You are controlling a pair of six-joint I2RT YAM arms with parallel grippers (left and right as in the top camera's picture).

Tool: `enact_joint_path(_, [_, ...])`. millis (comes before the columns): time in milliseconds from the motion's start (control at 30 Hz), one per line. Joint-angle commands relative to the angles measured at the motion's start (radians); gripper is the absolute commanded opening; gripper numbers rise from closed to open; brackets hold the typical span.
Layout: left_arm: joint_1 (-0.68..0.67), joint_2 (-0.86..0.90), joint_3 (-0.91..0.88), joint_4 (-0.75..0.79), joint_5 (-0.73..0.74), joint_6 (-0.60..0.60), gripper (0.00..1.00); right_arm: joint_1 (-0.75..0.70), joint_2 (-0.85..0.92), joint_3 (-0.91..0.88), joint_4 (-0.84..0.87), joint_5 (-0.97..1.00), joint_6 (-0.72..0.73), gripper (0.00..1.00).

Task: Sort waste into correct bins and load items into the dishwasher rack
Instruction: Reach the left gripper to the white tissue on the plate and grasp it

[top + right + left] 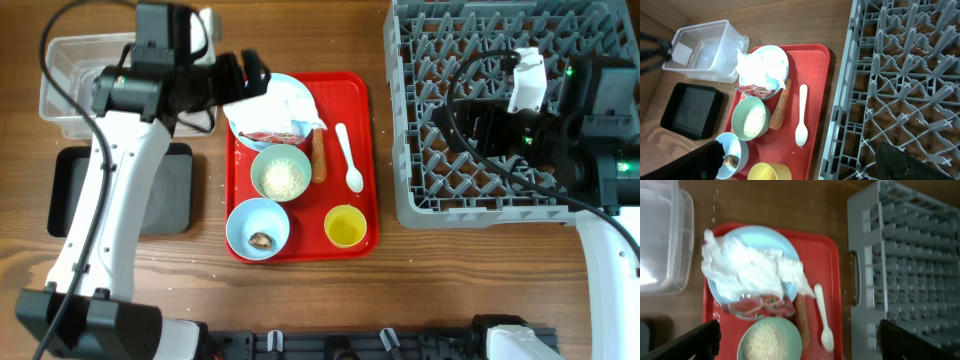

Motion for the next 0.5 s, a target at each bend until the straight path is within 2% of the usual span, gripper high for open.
enact_joint_path(0, [-0.039,0.093,0.089,0.017,-0.153,-0.055,0.99,-0.002,-0.009,0.021,-0.005,-0.024,0.014,1.00])
enact_joint_path(300, [-0.071,0.391,0.089,0.127,-0.253,-0.155,0.99,-0.002,-0.009,0.019,-0.026,-0.016,0.009,1.00])
enact_joint_path(467, [-0.098,0.509,0.089,0.145,-0.254,-0.177,0.98,-0.002,-0.008,0.019,-0.026,-0.013,-0.008,1.00])
